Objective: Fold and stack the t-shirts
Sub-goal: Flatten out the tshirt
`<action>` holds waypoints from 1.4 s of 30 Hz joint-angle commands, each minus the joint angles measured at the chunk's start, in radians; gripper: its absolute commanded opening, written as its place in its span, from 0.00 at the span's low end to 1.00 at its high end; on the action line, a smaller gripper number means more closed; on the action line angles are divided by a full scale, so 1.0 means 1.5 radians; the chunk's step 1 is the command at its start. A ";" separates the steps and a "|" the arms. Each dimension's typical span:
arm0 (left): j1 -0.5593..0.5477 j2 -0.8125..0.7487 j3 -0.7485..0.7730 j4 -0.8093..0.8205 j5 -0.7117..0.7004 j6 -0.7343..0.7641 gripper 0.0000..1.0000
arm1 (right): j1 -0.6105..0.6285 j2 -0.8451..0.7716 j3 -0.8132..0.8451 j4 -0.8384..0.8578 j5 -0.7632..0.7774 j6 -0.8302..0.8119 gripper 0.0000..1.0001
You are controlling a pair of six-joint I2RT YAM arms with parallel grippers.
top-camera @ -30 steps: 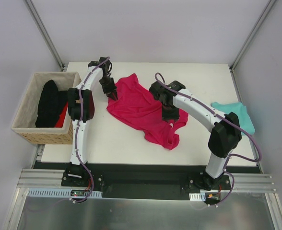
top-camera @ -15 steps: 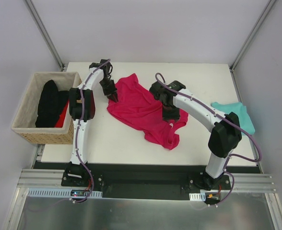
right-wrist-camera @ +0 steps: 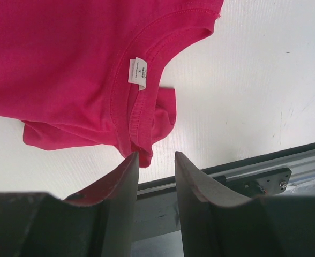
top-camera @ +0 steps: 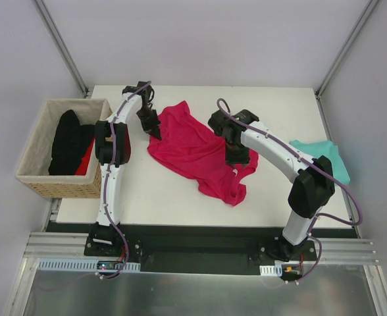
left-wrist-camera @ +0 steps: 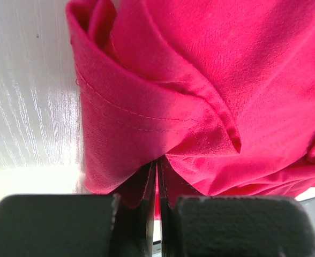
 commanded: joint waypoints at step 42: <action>0.030 -0.334 -0.217 0.004 -0.166 -0.085 0.08 | -0.025 -0.082 -0.084 0.092 -0.061 -0.075 0.36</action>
